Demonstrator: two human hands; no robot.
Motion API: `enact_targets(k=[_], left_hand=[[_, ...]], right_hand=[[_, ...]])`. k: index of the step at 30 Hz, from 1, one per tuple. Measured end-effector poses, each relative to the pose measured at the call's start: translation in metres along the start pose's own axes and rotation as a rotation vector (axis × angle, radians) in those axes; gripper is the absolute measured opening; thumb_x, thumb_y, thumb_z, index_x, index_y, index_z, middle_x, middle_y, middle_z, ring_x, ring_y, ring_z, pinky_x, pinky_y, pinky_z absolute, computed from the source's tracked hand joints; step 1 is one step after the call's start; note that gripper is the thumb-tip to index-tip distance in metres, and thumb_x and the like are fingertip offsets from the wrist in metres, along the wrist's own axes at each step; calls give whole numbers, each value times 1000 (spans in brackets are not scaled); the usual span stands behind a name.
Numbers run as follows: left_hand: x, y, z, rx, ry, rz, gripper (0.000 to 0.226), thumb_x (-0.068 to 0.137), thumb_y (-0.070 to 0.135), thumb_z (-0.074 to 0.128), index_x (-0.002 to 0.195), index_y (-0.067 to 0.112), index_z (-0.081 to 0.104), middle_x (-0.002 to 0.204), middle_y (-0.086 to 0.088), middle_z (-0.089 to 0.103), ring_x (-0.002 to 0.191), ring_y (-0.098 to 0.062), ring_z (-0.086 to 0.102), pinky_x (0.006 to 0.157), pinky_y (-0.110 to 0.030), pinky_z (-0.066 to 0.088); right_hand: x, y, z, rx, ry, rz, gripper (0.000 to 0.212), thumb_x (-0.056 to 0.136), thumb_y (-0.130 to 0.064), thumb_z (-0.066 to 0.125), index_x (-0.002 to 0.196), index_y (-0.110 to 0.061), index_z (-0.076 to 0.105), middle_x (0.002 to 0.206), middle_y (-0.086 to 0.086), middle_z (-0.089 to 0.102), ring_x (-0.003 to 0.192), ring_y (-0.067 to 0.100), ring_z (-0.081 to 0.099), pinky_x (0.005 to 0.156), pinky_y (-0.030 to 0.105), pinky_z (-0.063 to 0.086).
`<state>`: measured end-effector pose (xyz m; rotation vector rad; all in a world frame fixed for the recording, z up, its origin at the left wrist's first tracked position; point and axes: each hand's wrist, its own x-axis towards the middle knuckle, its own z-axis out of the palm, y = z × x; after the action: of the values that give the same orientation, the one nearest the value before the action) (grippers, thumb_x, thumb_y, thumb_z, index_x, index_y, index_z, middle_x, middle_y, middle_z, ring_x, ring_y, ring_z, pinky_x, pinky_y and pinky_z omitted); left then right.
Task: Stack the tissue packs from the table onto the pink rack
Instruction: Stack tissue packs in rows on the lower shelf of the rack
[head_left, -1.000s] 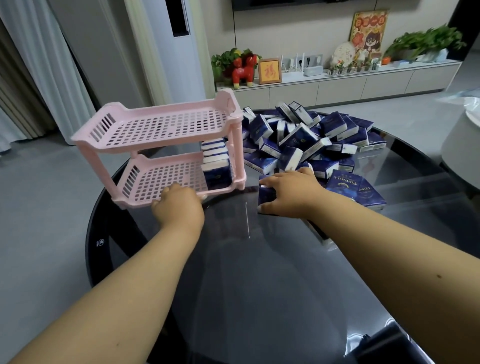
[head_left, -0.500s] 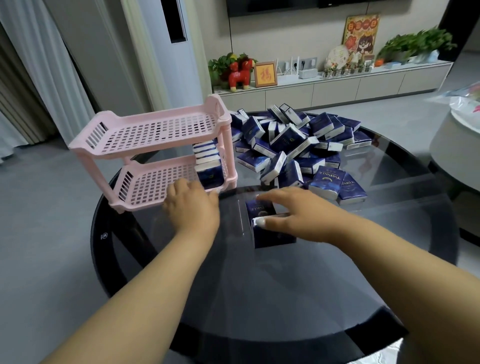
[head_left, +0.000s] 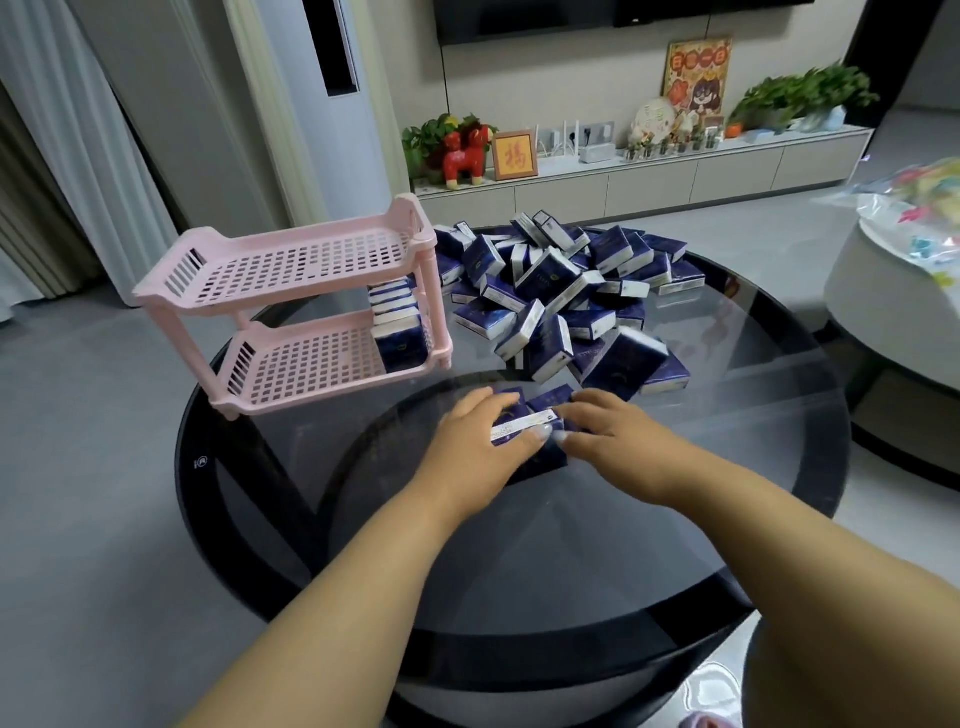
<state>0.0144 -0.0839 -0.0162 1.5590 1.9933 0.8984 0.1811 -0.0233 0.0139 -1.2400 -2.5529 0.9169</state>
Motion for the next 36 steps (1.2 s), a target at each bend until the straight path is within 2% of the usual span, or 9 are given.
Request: enact_targets(k=[4,8,12,14,17,20,28,32,36], left_hand=[[-25,-7,-4,91,7,45,47,90,48,59,135,34,54,151,7,33,140,-12,28,115,-31,26],[-46,-8,-6,202,236,90,23,90,41,62,105,25,68,106,6,51,104,-14,44,86,-23,34],[-51,-3,-18,-103,442,-210,23,93,36,58,80,17,61,78,1,64,74,-19,58,61,-30,40],[-50,-4,-24,-313,476,-321,19,94,33,58,86,16,63,80,-1,68,69,-19,60,57,-32,48],[-52,-4,-23,-624,416,-392,12,95,21,59,106,18,61,95,-1,71,71,-14,67,47,-26,50],[-55,-5,-20,-795,296,-370,21,96,11,57,115,21,57,105,-2,70,75,-15,70,50,-26,53],[-50,-7,-19,-792,296,-354,16,94,14,61,108,19,58,93,-3,71,70,-17,66,47,-27,50],[-47,-7,-17,-746,340,-337,11,92,12,61,99,19,58,70,6,64,47,2,51,41,-16,34],[-43,-8,-18,-736,314,-380,13,92,13,61,103,18,59,70,6,61,48,-5,44,42,-18,30]], right_hand=[[-16,-5,5,-35,2,-9,44,92,-20,46,136,-25,46,146,-3,32,133,20,29,105,26,24],[-27,-10,5,-43,33,2,35,89,-20,50,122,-27,58,130,-7,42,115,15,43,92,25,35],[-23,-7,3,-16,559,18,4,80,-17,59,84,-18,58,90,-5,50,83,17,47,65,31,37],[-17,0,1,-58,707,49,19,77,-24,65,91,-18,52,93,-3,46,91,20,43,69,30,32],[-4,17,6,-110,481,198,61,76,-50,68,125,-21,47,125,4,45,121,25,36,94,34,34],[6,29,11,-169,347,277,74,73,-66,62,130,-22,44,129,5,49,121,28,37,98,39,34],[16,29,11,-49,469,269,47,74,-38,67,119,-28,54,108,6,56,105,28,50,78,32,41],[14,18,10,172,621,275,37,75,-31,66,110,-24,55,95,-6,51,97,24,53,69,30,40],[2,-9,15,519,593,9,30,74,-18,69,97,-32,57,92,-8,62,78,8,58,64,22,44]])
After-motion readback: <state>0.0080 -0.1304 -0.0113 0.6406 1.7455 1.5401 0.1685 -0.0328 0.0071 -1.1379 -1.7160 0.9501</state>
